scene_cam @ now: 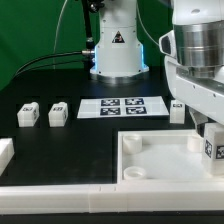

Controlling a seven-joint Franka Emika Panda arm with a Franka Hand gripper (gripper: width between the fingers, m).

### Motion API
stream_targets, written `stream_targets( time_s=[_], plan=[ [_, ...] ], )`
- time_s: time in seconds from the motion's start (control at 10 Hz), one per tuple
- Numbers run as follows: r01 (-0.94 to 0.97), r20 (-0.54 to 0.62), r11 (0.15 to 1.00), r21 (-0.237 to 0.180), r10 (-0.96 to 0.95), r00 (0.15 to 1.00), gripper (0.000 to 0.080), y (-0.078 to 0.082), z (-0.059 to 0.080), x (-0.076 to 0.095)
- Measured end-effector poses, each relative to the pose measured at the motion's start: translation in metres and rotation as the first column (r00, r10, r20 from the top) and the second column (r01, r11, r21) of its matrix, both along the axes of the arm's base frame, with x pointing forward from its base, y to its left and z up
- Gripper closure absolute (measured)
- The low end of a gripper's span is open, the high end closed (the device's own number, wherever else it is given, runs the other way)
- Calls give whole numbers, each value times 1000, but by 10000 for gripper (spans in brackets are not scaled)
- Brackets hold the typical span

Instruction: Assemble one leg

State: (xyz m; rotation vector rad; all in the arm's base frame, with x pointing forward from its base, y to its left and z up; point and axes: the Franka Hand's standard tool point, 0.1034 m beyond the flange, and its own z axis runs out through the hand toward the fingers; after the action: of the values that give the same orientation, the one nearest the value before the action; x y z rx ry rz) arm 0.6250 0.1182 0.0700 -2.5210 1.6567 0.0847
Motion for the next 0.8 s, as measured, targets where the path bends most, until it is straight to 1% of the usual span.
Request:
stream_targets(
  time_s=[0.2, 0.3, 0.5, 0.7, 0.8],
  plan=[
    [-243, 23, 970, -24, 243, 970, 151, -1, -1, -1],
    [-386, 36, 922, -39, 388, 921, 150, -1, -1, 0],
    [-569, 52, 820, -63, 572, 818, 150, 0, -1, 0],
    [-751, 65, 653, -104, 757, 650, 150, 0, 0, 0],
    [-831, 62, 543, -121, 840, 540, 150, -2, -1, -2]
  ],
)
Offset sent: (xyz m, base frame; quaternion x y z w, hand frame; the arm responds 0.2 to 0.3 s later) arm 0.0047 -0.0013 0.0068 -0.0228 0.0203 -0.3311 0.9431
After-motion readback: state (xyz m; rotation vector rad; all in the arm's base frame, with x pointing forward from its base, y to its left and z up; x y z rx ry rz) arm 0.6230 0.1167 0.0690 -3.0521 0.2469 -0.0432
